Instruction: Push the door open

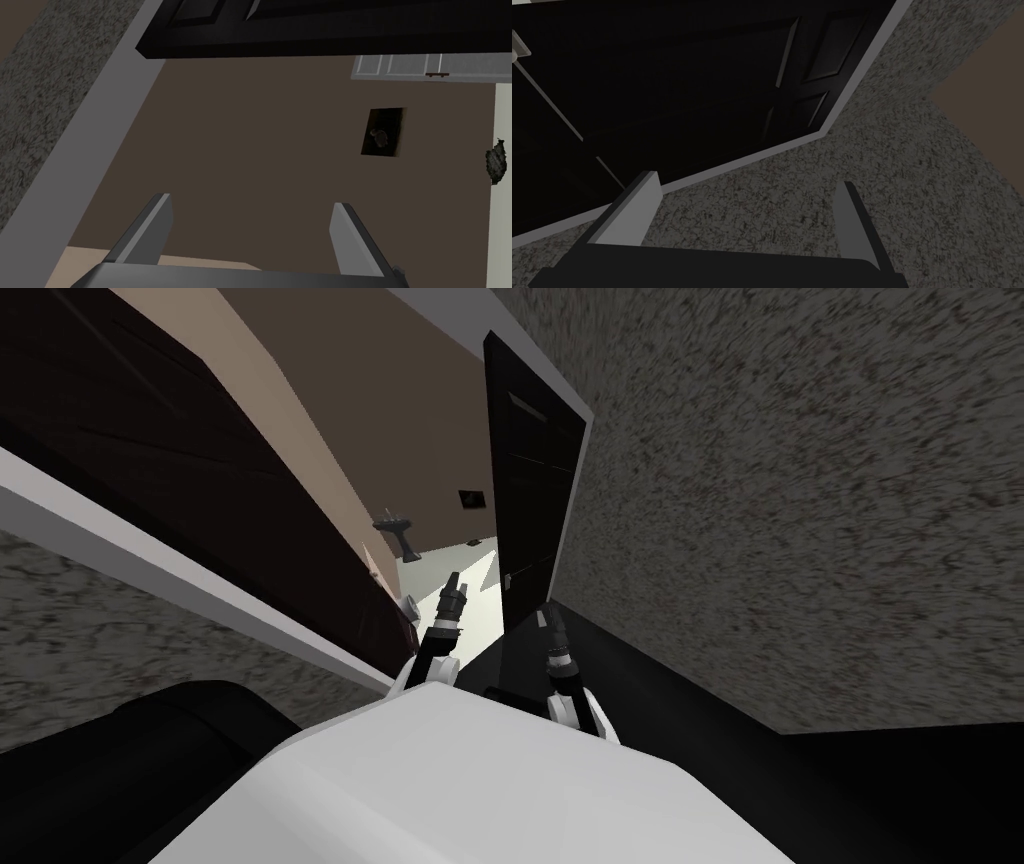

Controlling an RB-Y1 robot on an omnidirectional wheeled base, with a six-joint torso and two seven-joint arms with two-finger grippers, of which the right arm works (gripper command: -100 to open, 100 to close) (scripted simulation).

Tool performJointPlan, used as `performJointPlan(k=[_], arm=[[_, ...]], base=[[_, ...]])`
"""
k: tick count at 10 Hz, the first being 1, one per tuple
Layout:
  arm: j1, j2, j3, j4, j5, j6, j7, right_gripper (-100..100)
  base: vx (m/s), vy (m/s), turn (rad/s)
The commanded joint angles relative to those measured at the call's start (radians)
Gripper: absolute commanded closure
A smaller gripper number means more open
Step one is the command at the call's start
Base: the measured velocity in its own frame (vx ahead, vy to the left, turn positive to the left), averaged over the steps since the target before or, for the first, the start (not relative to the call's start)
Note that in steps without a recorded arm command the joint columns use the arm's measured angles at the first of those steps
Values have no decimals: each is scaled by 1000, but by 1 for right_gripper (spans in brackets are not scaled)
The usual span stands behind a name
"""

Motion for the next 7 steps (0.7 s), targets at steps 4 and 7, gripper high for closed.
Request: performJointPlan(k=[4, 7], arm=[[-36, -16, 66, 84, 0, -12, -9, -100], [-69, -25, 117, 155, -1, -22, -15, -100]], base=[[116, 10, -30], [115, -3, -36]])
